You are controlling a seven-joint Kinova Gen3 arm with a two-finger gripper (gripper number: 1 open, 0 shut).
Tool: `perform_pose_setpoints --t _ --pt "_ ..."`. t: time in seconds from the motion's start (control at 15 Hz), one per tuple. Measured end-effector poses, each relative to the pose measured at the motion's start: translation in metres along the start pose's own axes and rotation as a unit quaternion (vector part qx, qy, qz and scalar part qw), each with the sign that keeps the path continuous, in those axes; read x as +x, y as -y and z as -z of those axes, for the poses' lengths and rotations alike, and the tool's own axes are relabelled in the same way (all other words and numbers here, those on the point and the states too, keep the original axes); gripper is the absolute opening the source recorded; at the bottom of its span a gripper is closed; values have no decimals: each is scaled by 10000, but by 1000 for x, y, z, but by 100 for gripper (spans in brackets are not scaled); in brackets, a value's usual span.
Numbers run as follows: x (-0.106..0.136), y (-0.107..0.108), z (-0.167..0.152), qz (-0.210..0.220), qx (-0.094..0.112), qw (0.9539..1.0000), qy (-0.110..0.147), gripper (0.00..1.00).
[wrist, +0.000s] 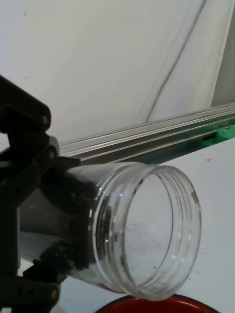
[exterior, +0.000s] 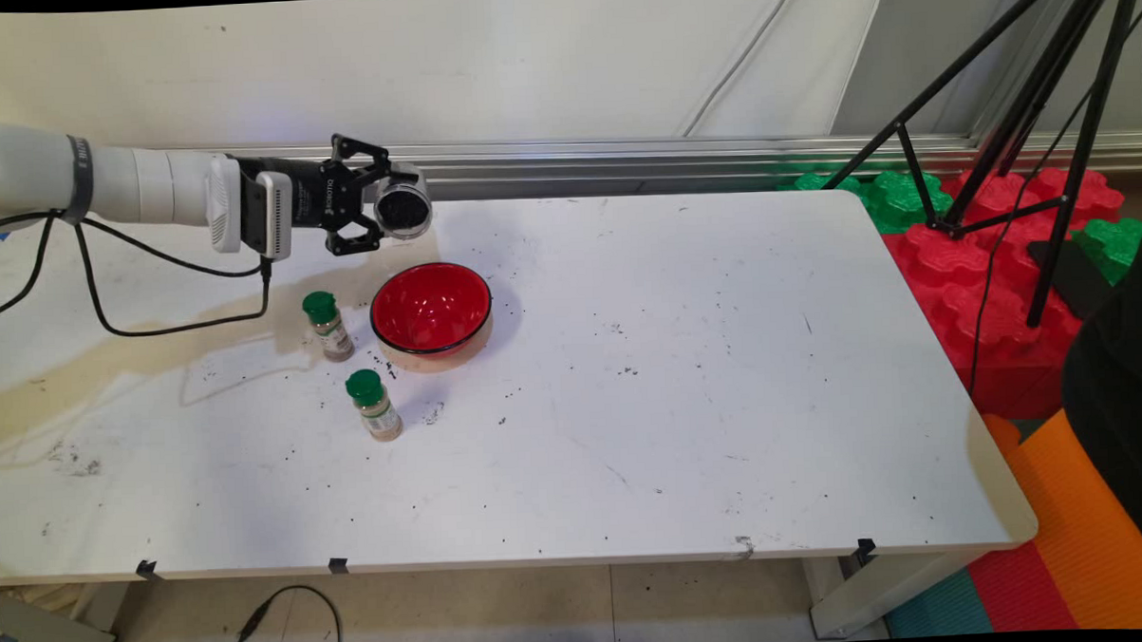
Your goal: Pour the black seasoning powder in the red bowl
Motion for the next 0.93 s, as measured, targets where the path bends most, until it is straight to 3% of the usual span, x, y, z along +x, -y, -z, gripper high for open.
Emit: perform_pose_setpoints --t 0.4,0.93 --pt "2 2 1 -553 66 9984 106 0" --pt "5 7 5 -1294 160 9912 221 0"
